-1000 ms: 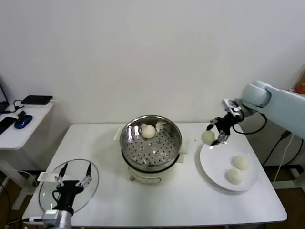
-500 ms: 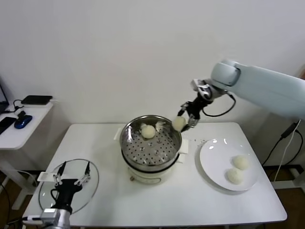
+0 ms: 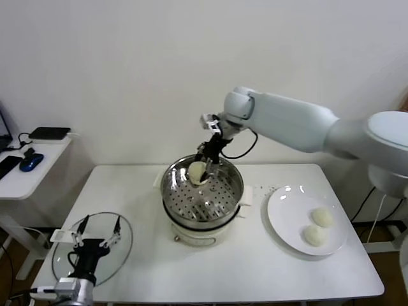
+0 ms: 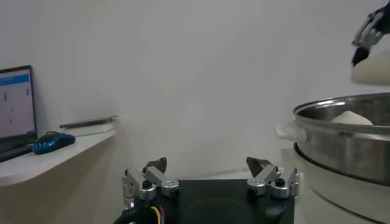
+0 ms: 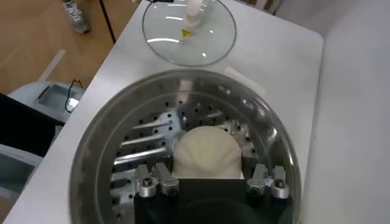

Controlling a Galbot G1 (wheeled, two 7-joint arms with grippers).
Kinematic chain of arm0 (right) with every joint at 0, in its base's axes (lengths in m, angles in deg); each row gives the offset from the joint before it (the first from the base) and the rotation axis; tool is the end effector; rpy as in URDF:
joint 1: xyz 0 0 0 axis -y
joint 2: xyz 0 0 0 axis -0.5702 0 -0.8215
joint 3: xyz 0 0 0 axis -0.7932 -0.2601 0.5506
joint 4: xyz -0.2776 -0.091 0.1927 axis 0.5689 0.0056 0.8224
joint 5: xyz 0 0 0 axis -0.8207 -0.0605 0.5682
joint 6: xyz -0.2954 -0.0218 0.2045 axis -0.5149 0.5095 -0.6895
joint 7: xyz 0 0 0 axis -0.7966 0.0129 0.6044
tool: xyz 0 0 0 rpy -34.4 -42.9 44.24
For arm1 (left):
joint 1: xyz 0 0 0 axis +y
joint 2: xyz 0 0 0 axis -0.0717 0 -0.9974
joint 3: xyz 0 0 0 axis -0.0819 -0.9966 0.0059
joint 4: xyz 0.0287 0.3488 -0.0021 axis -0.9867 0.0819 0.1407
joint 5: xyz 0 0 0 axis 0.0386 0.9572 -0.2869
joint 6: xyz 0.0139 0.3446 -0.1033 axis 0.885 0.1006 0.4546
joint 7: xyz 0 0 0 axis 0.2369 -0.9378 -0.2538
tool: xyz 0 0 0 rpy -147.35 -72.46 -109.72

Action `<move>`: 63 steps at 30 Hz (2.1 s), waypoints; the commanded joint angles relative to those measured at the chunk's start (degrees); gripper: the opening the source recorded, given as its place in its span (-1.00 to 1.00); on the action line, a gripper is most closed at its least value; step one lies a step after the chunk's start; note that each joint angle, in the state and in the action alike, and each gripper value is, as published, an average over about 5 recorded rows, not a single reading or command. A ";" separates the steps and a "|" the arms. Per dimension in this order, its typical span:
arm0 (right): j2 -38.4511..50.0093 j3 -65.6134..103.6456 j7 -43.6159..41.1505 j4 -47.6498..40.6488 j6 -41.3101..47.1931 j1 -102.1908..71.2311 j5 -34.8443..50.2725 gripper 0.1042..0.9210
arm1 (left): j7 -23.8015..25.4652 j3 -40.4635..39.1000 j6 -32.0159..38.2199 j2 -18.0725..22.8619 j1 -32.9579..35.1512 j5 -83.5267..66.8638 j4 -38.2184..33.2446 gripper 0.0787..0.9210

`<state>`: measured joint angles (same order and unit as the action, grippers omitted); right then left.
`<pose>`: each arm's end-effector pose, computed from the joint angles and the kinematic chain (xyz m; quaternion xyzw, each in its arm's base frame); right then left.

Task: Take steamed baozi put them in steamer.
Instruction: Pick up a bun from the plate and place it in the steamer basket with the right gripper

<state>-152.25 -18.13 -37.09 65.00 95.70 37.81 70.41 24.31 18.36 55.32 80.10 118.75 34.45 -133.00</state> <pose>0.6150 0.1445 -0.0557 0.6640 -0.5056 0.4729 0.2828 0.1638 0.0967 -0.3217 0.0352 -0.9952 -0.0790 0.0461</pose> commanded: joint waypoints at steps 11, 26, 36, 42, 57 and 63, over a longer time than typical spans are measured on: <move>-9.09 1.04 0.26 -7.78 -0.94 -6.82 -3.22 0.46 | 0.01 -0.20 -0.04 -0.16 -0.27 0.28 1.00 0.77; -8.88 1.59 0.36 -7.42 -1.05 -7.69 -4.60 0.46 | -0.01 0.27 -0.15 -0.39 -0.77 0.04 1.30 0.77; -8.29 1.54 0.09 -7.06 -1.21 -7.44 -5.19 0.46 | -0.03 0.21 -0.14 -0.26 -0.83 0.06 1.47 0.77; -7.66 1.54 0.00 -6.56 -1.20 -7.31 -5.58 0.46 | -0.03 0.15 -0.16 -0.18 -0.83 0.08 1.49 0.77; -7.59 1.43 -0.06 -6.46 -1.31 -7.40 -6.30 0.74 | -0.05 0.12 -0.10 -0.12 -0.87 0.08 1.73 0.77; -6.54 1.73 -0.48 -5.23 -1.25 -6.26 -5.86 0.76 | -0.05 0.24 -0.06 -0.15 -0.75 0.05 1.74 0.77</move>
<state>-159.19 -16.52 -37.54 59.21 94.44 30.99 64.43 24.25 18.58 55.24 79.95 117.95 34.52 -131.28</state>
